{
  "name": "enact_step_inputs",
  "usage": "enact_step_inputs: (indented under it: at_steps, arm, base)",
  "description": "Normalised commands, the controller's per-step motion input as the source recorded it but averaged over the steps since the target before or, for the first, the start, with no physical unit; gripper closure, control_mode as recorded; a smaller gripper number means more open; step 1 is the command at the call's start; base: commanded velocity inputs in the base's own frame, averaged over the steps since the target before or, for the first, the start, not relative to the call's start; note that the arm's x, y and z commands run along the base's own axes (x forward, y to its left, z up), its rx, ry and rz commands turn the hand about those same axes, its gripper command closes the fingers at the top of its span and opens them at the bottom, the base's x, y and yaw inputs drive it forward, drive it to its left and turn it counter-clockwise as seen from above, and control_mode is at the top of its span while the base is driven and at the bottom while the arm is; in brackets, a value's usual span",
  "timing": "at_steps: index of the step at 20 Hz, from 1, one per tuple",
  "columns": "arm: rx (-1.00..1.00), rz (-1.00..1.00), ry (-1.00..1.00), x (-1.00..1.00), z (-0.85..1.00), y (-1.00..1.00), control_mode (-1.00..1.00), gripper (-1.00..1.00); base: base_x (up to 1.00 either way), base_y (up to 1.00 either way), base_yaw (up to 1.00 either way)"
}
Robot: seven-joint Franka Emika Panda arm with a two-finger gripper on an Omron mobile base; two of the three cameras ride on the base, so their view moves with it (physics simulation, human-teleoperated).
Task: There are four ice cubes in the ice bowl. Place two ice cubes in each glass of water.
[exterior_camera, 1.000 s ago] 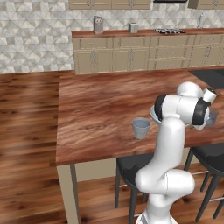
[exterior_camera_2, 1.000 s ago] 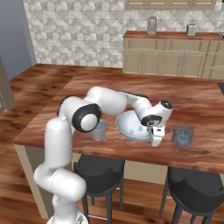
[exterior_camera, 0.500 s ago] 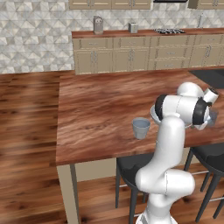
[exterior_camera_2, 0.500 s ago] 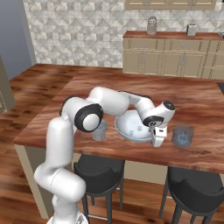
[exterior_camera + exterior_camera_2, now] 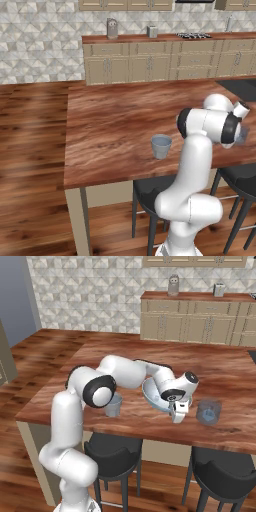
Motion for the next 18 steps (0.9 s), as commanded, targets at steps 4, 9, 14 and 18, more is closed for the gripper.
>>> enact_step_inputs:
  at_steps: [4, 9, 14, 18]
  arm:
    - [-0.04, 0.10, -0.12, -0.01, 0.35, 0.13, -1.00, 1.00]
    - [-0.10, 0.21, -0.17, -0.03, 0.70, 0.02, -1.00, 1.00]
    - [-0.14, 0.27, -0.17, -0.01, 0.52, 0.00, -1.00, 1.00]
    - [-0.11, 0.41, -0.10, 0.00, 0.31, 0.00, -1.00, 1.00]
  base:
    - [0.00, 0.00, 0.00]
    - [0.00, 0.00, 0.00]
    - [0.00, 0.00, 0.00]
    - [0.00, 0.00, 0.00]
